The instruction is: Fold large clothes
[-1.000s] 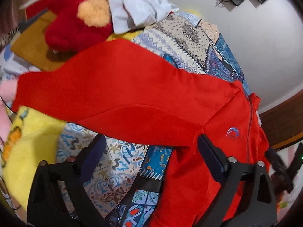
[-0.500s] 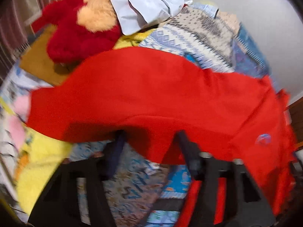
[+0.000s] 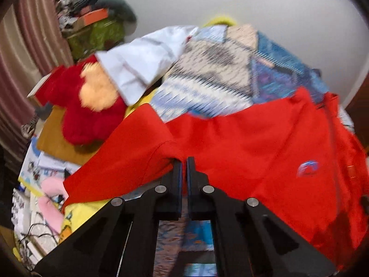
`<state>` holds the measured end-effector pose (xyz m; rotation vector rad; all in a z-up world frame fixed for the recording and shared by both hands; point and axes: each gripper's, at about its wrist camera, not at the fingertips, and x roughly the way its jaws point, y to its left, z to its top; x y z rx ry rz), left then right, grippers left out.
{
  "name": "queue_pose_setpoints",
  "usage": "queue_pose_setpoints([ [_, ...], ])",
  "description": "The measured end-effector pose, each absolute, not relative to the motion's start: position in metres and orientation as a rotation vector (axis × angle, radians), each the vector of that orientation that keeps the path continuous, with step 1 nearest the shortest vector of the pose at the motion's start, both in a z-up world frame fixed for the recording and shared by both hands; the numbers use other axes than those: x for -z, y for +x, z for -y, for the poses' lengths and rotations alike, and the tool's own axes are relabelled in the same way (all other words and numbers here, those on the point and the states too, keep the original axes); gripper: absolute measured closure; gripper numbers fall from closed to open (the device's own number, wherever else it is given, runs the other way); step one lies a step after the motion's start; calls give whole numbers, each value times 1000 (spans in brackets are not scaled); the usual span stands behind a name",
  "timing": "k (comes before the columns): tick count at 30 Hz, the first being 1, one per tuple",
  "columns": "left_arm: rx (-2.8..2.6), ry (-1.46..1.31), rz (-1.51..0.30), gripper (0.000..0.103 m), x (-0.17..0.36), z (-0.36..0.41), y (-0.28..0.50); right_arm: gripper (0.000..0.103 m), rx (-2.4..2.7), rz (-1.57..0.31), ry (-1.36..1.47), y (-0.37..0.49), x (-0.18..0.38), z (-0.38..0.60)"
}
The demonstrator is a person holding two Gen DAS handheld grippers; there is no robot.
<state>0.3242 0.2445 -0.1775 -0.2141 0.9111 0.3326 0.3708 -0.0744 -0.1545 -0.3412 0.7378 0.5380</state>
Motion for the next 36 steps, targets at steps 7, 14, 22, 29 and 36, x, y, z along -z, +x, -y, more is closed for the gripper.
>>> queue_pose_setpoints([
  [7, -153, -215, -880, 101, 161, -178, 339, 0, -520, -672, -385, 353, 137, 82],
  [14, -76, -176, -1030, 100, 219, -122, 351, 0, -497, -673, -381, 345, 130, 95],
  [22, -74, -282, -1161, 47, 266, -126, 327, 0, -462, -718, -395, 346, 140, 110],
  [29, -139, -388, -1058, 26, 234, -186, 289, 0, -442, -816, -356, 363, 161, 113],
  [36, -311, -578, -1025, 26, 242, -279, 273, 0, -441, -878, -328, 378, 179, 101],
])
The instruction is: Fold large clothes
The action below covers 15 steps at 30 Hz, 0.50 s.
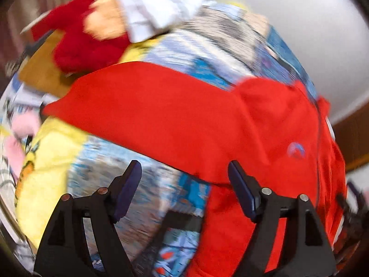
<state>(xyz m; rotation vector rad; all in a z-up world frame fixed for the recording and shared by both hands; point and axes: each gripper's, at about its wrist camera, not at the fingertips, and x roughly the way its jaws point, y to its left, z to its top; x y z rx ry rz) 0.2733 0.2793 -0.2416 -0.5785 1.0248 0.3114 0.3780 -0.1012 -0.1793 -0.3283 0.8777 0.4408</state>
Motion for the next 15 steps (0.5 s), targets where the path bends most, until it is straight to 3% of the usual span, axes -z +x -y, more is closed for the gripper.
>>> queue_pose_setpoints([
  [8, -429, -658, -989, 26, 266, -324, 290, 0, -448, -904, -360, 387, 196, 82],
  [10, -454, -608, -987, 32, 267, -321, 300, 0, -448, -909, -363, 388, 200, 80],
  [12, -541, -495, -1003, 56, 268, -317, 310, 0, -449, -917, -364, 389, 203, 79],
  [13, -558, -452, -1003, 60, 266, -314, 312, 0, -447, -919, -363, 389, 204, 79],
  [15, -600, -330, -992, 81, 258, -305, 316, 0, -444, -922, -363, 389, 205, 81],
])
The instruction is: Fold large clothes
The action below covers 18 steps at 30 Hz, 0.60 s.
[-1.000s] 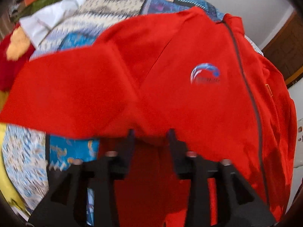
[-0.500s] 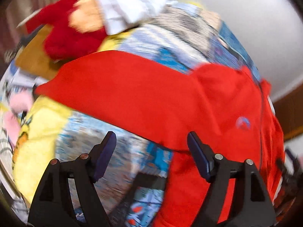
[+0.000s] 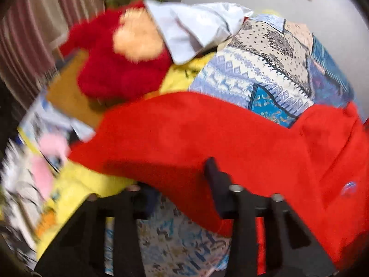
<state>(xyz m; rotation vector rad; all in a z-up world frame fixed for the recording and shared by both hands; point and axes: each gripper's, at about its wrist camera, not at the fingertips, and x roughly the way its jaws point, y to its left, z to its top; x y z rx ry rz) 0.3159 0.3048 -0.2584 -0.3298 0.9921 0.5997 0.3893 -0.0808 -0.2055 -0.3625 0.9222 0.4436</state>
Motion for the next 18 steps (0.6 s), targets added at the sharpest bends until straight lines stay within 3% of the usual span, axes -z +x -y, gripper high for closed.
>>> queue_pose_setpoints([
  [2, -636, -214, -985, 94, 248, -293, 322, 0, -437, -921, -363, 390, 205, 84],
  [5, -602, -184, -931, 101, 224, -282, 325, 0, -420, -905, -365, 389, 200, 91],
  [13, -367, -145, -722, 101, 122, -204, 348, 0, -374, -873, -285, 393, 176, 133],
  [18, -166, -141, -736, 101, 116, -136, 367, 0, -335, -844, -251, 389, 162, 164],
])
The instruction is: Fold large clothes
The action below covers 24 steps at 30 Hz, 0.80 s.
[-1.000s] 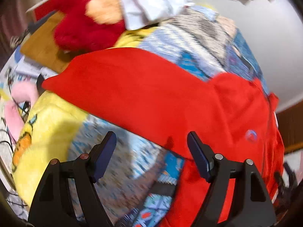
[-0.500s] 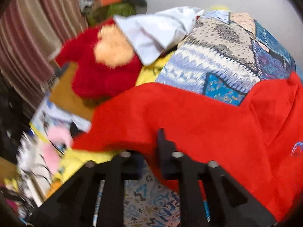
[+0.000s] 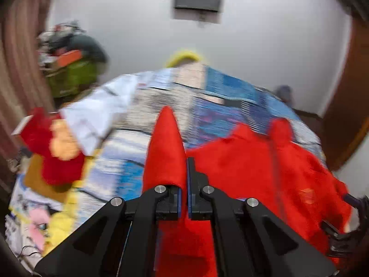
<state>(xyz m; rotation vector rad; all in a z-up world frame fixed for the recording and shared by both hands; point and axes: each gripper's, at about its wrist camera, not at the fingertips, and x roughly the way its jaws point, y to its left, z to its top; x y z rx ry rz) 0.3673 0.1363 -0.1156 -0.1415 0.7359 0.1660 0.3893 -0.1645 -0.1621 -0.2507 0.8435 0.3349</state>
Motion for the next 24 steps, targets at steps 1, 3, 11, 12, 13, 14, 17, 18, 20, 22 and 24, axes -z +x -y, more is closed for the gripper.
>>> queue_pose_setpoints([
  [1, -145, -135, -748, 101, 120, -125, 369, 0, -330, -841, -245, 388, 160, 170],
  [3, -78, -124, -805, 101, 140, -96, 378, 0, -315, -836, -236, 386, 156, 184],
  [11, 62, -136, -1042, 101, 228, -29, 393, 0, -290, -852, -248, 378, 160, 222],
  [12, 66, -138, -1059, 101, 235, -24, 393, 0, -288, -855, -250, 376, 162, 225],
  [13, 71, -138, -1073, 101, 242, -20, 392, 0, -288, -860, -252, 375, 164, 227],
  [14, 74, -136, -1085, 101, 249, -17, 391, 0, -289, -868, -254, 375, 167, 229],
  [17, 82, -130, -1109, 100, 255, -11, 384, 0, -298, -882, -255, 376, 171, 229],
  [18, 86, -124, -1113, 98, 254, -13, 382, 0, -303, -884, -254, 375, 172, 228],
  [20, 93, -117, -1111, 92, 248, -17, 374, 0, -322, -885, -256, 376, 171, 221],
  [22, 99, -127, -1096, 82, 241, -25, 366, 0, -338, -878, -255, 376, 169, 215],
  [24, 78, -135, -1055, 56, 227, -39, 353, 0, -365, -872, -254, 376, 166, 203],
])
